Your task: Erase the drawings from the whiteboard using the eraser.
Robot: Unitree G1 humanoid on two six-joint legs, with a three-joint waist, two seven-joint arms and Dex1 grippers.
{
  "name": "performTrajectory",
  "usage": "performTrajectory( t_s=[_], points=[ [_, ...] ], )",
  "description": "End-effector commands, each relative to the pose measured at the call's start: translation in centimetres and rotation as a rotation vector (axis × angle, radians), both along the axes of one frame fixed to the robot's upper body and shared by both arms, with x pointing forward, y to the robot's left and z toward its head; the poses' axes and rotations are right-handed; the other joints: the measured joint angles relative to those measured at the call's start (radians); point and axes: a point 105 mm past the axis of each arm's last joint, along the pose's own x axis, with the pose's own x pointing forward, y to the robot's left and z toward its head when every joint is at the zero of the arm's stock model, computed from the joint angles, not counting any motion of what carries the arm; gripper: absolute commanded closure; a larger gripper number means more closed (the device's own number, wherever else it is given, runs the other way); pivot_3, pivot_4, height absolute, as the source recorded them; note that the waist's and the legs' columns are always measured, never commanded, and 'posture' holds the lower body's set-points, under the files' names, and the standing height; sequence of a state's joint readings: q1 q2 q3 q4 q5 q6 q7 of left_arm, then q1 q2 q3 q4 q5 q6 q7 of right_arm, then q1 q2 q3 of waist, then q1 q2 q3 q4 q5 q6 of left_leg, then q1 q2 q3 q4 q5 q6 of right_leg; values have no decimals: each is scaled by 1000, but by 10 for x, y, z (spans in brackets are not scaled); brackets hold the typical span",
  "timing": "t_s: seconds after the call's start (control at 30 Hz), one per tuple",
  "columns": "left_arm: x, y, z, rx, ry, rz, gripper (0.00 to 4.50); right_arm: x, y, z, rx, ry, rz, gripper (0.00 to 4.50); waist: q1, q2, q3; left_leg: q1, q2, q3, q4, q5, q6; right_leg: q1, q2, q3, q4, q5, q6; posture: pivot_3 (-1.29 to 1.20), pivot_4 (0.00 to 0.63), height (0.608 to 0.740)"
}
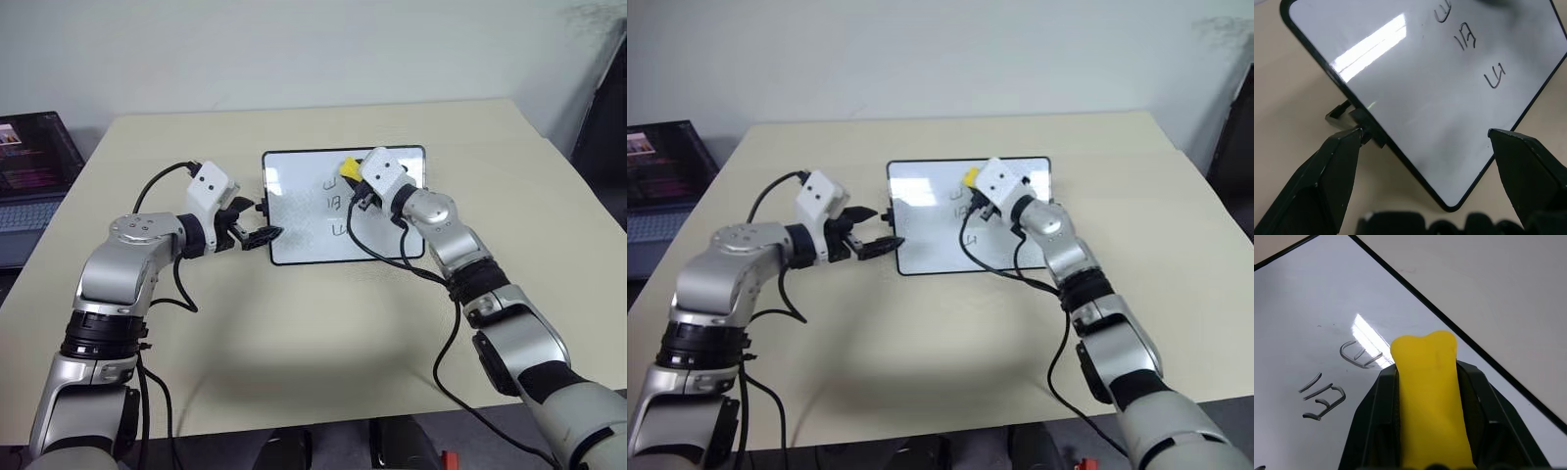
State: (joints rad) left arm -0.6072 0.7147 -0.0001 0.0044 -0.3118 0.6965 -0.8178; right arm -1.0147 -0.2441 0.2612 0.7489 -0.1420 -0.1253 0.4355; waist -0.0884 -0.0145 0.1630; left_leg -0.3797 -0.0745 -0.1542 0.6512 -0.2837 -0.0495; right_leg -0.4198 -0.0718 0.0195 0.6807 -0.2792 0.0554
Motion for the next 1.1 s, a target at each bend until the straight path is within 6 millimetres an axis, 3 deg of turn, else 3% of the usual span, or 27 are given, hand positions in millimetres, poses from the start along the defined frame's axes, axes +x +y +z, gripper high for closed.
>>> performTrajectory(
  t_s=[0.03, 0.23, 0.33, 0.5, 0.7, 0.97, 1.1],
  points=[
    [-1, 0, 8, -15, -31, 1, 0, -6, 20, 9, -49, -27, 82, 3263, -2, 0, 0, 0, 0, 0, 1, 0, 0, 0, 0, 0, 0, 0, 0, 0, 150, 740],
    [-1, -3, 4, -35, -19, -1, 0, -9, 34, -3, -119, 17, 108, 3263, -1, 0, 0, -1, 0, -1, 7, 0, 0, 0, 1, 0, 2, 1, -1, 0, 150, 740],
    [-2, -5, 2, -35, -13, -8, 0, -4, 32, 7, -92, 7, 65, 3263, 0, 0, 0, -2, 0, -1, 9, 0, 0, 0, 1, 0, 3, 1, -1, 0, 150, 740],
    [-5, -4, -1, -35, -4, -13, 0, 10, 13, 23, -48, 8, -47, 3264, 2, 0, 0, -2, 0, -2, 10, 0, 0, 0, 1, 0, 6, 2, -1, 0, 150, 740],
    [-8, -7, -2, -38, -2, -28, 0, 9, 5, 0, -142, 75, -42, 3269, 2, 0, 0, -1, 0, -2, 10, 0, 0, 0, 1, 0, 7, 2, -1, 0, 150, 740],
    [-10, -9, -2, -43, 0, -37, 0, -6, 51, -19, -137, 132, 51, 3272, -2, 0, 0, 1, 1, 0, 11, 1, -1, 0, 1, 2, 12, 2, -3, 0, 150, 740],
    [-10, -10, -1, -42, -2, -39, 0, -9, 58, -27, -136, 177, 49, 3272, 1, 0, 0, 2, 1, -2, 11, 1, -2, -1, 1, 2, 14, 3, -3, 0, 150, 740]
  ],
)
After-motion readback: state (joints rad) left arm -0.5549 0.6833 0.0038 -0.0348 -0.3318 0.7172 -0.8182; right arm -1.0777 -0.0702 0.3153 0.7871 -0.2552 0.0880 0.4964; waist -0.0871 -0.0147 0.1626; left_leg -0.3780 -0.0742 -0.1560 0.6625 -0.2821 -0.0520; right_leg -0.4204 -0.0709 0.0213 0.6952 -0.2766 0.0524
